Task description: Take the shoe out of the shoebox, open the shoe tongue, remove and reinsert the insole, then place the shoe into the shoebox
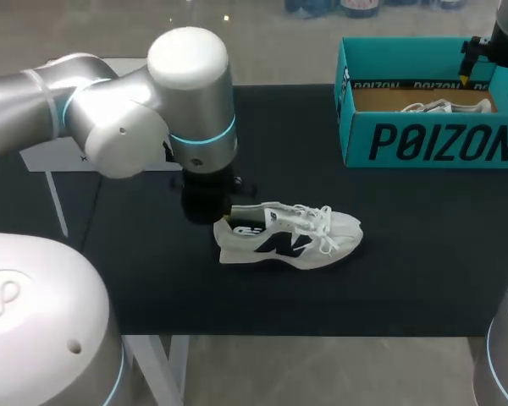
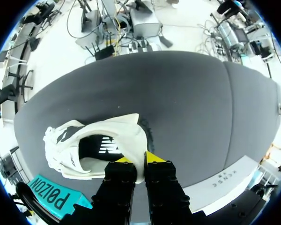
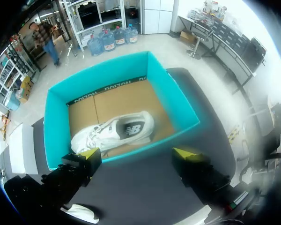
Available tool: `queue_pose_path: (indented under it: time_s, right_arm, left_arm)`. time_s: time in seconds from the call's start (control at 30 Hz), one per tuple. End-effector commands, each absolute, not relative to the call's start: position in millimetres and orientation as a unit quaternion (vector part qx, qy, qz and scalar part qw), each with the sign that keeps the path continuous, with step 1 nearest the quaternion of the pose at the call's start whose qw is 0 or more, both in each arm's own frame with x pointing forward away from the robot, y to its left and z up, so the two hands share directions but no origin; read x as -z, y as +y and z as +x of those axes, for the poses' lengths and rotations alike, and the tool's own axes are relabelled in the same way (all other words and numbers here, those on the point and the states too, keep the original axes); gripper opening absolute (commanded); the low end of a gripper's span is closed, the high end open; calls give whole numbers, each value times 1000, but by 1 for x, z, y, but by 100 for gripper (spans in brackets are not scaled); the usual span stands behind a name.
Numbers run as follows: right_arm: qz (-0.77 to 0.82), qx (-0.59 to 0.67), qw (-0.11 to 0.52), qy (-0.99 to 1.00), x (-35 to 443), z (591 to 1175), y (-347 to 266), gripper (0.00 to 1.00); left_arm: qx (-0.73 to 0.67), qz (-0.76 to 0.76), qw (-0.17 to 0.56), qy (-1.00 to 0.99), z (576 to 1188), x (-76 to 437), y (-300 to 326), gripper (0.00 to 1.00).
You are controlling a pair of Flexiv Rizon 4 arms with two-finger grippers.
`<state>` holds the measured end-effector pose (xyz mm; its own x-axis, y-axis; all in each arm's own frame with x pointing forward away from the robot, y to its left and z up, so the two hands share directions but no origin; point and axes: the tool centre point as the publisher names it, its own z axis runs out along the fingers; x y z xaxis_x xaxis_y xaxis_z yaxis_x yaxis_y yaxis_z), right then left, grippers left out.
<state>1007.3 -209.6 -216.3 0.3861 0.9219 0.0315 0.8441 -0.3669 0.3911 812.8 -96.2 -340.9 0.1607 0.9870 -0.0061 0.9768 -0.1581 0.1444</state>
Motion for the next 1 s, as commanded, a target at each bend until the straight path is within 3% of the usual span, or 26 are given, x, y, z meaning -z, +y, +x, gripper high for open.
queue_pose_path:
  time_s: [0.03, 0.5, 0.53, 0.57, 0.83, 1.0]
  right_arm:
    - [818, -123, 158, 539, 217, 1008, -209, 100]
    - [818, -123, 158, 539, 217, 1008, -209, 100]
    - [818, -123, 158, 539, 217, 1008, -209, 100]
    - [818, -123, 158, 539, 217, 1008, -209, 100]
    - [818, -123, 158, 539, 217, 1008, -209, 100]
    - [818, -123, 158, 539, 217, 1008, -209, 100]
  left_arm:
    - [-52, 758, 55, 648, 809, 344, -100, 0]
    - [-68, 751, 56, 654, 806, 351, -96, 0]
    - [-68, 751, 56, 654, 806, 350, -96, 34]
    - [-69, 744, 52, 663, 806, 348, -94, 100]
    - [-86, 718, 115, 681, 804, 302, -75, 100]
    - [-20, 679, 154, 717, 802, 278, -49, 100]
